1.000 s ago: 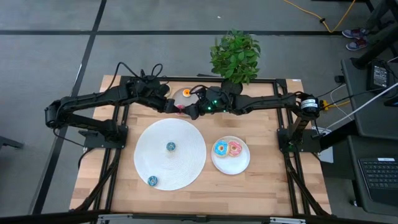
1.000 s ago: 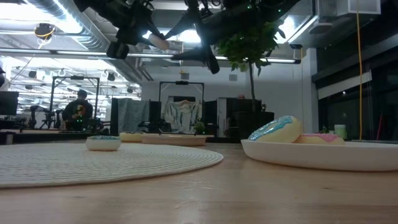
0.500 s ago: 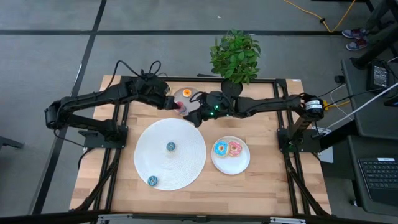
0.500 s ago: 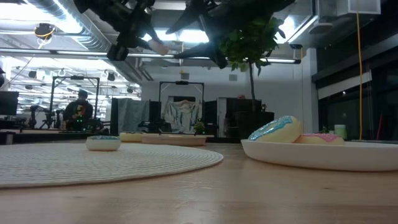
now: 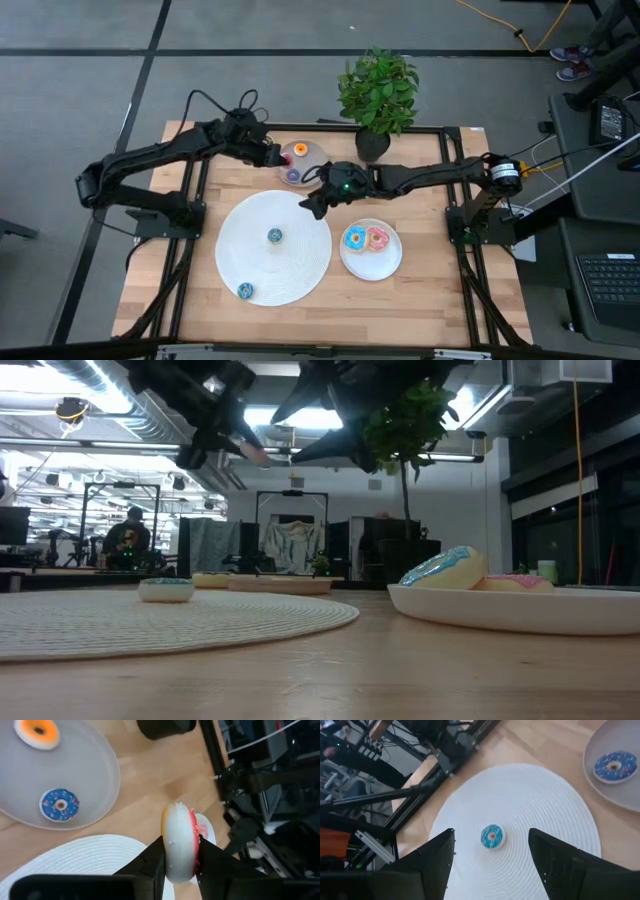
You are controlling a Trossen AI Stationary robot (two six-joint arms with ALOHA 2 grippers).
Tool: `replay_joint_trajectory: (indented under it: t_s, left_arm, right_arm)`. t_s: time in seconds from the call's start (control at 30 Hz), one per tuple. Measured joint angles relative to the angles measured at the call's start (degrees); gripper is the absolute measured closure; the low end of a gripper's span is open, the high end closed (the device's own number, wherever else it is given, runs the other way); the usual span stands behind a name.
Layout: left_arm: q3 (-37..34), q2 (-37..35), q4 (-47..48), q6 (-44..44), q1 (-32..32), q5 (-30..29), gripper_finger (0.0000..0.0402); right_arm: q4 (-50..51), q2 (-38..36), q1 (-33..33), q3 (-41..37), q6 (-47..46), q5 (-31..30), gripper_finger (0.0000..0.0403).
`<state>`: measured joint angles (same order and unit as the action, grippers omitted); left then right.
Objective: Pick & Place donuts
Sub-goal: Put the small pink donut on the brown plate
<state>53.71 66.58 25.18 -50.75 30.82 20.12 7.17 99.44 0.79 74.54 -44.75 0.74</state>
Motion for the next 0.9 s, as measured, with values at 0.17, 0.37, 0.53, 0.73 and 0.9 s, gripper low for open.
replay_joint_trajectory:
  t_s: [0.17,0.37,0.53,0.73,0.9]
  left_arm:
    - [0.0,6.17,-3.92,1.74,1.16,2.21,0.0316]
    - [0.02,14.58,-9.56,2.8,3.36,5.63,0.0316]
    - [0.02,21.87,-14.34,3.53,5.34,8.73,0.0316]
    - [0.0,30.95,-19.83,2.06,7.01,13.73,0.0316]
    - [0.02,36.15,-21.81,1.57,7.7,15.66,0.0316]
  right_arm:
    - [2.04,0.0,-0.92,0.0,-0.26,-1.05,0.0147]
    - [3.18,0.0,-3.1,0.0,-1.46,-3.57,0.0151]
    - [4.88,0.0,-3.88,0.0,-2.64,-4.91,0.0152]
    - [5.2,0.0,-4.06,0.0,-2.98,-5.62,0.0152]
    - [5.49,0.0,-4.06,0.0,-3.15,-5.67,0.0152]
